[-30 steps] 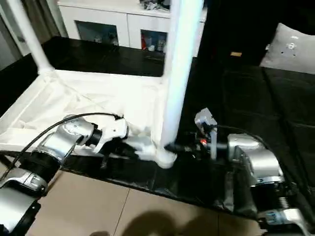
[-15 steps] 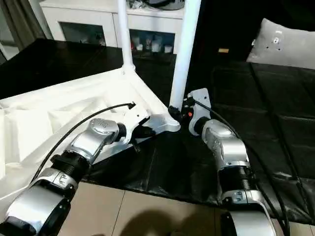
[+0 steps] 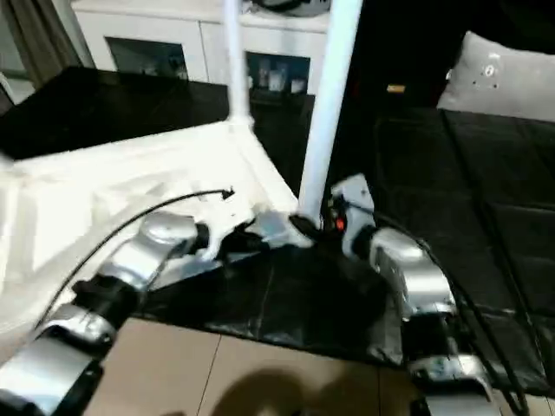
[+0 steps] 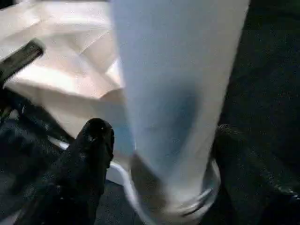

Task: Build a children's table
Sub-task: Rotate leg to tighten

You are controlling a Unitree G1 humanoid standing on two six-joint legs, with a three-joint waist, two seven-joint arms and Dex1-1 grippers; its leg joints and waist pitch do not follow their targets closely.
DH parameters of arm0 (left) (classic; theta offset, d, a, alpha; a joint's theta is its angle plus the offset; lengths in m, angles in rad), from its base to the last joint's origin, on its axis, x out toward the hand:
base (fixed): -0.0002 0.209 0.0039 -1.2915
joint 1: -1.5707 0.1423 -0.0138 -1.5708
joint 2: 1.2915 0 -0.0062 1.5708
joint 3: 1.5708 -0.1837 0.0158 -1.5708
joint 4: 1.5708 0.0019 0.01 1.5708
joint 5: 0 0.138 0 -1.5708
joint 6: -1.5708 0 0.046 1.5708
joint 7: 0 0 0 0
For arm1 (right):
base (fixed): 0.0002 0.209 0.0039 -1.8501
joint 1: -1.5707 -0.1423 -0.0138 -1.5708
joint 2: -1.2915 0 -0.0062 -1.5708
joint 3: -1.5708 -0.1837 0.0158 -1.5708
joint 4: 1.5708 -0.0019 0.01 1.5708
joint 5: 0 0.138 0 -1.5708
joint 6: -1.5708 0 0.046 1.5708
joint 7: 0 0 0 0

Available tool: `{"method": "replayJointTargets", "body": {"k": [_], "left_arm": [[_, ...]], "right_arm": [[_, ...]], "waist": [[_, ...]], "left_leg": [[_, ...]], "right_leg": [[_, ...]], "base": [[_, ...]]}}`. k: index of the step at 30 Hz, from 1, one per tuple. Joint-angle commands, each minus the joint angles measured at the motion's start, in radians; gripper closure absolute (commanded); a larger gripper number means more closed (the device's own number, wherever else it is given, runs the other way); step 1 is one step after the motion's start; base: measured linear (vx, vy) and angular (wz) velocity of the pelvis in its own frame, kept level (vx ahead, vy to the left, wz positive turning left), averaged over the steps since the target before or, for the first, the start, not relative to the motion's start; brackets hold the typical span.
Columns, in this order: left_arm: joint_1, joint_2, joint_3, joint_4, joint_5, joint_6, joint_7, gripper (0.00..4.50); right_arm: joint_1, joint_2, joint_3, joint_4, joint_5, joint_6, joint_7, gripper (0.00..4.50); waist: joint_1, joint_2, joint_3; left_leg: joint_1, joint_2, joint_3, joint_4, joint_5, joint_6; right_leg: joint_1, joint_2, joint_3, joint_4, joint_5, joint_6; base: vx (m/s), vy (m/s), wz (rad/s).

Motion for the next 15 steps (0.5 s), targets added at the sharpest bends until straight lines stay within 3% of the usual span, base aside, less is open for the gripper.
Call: {"method": "replayJointTargets", "body": {"k": [1,7,8,10,13,15], "left_arm": [[0.017,0.031,-0.035,-0.018,-0.002,-0.06,-0.089,4.5],[0.018,0.086,-0.054,-0.012,-0.014,-0.124,-0.212,4.5],[0.02,0.098,-0.064,-0.017,-0.016,-0.127,-0.247,4.5],[0.022,0.111,-0.07,-0.024,-0.031,-0.133,-0.299,4.5],[0.018,0.121,-0.081,-0.024,-0.039,-0.152,-0.342,4.5],[0.018,0.126,-0.089,-0.022,-0.04,-0.162,-0.368,4.5]], "right_arm": [[-0.002,-0.041,0.01,-0.018,-0.009,-0.021,0.057,0.63],[0.0,-0.114,0.044,-0.009,-0.011,-0.07,0.181,0.48],[0.003,-0.122,0.049,-0.009,-0.007,-0.078,0.207,0.73],[0.016,-0.137,0.061,-0.026,0.012,-0.087,0.275,0.73],[0.041,-0.158,0.083,-0.072,0.06,-0.043,0.369,1.01],[0.049,-0.163,0.093,-0.082,0.071,-0.037,0.397,1.16]], "waist": [[0.005,-0.016,-0.058],[0.018,-0.016,-0.063],[0.018,-0.016,-0.063],[0.021,-0.015,-0.064],[0.03,-0.015,-0.064],[0.033,-0.014,-0.063]], "left_leg": [[-0.016,0.006,0.01,-0.066,-0.145,0.07],[-0.015,0.012,0.011,-0.063,-0.112,0.076],[-0.015,0.012,0.012,-0.063,-0.106,0.076],[-0.016,0.013,0.013,-0.061,-0.104,0.082],[-0.016,0.015,0.014,-0.06,-0.094,0.094],[-0.016,0.017,0.014,-0.061,-0.109,0.091]], "right_leg": [[0.066,-0.063,0.037,-0.087,-0.31,-0.172],[0.067,-0.063,0.038,-0.072,-0.206,-0.205],[0.068,-0.063,0.038,-0.069,-0.187,-0.213],[0.069,-0.061,0.038,-0.066,-0.161,-0.226],[0.072,-0.06,0.038,-0.062,-0.128,-0.238],[0.069,-0.063,0.036,-0.064,-0.153,-0.236]], "base": [[0.0,0.0,0.0],[0.0,0.0,0.0],[0.0,0.0,0.0],[0.0,0.0,0.0],[0.0,0.0,0.0],[0.0,0.0,0.0]]}}
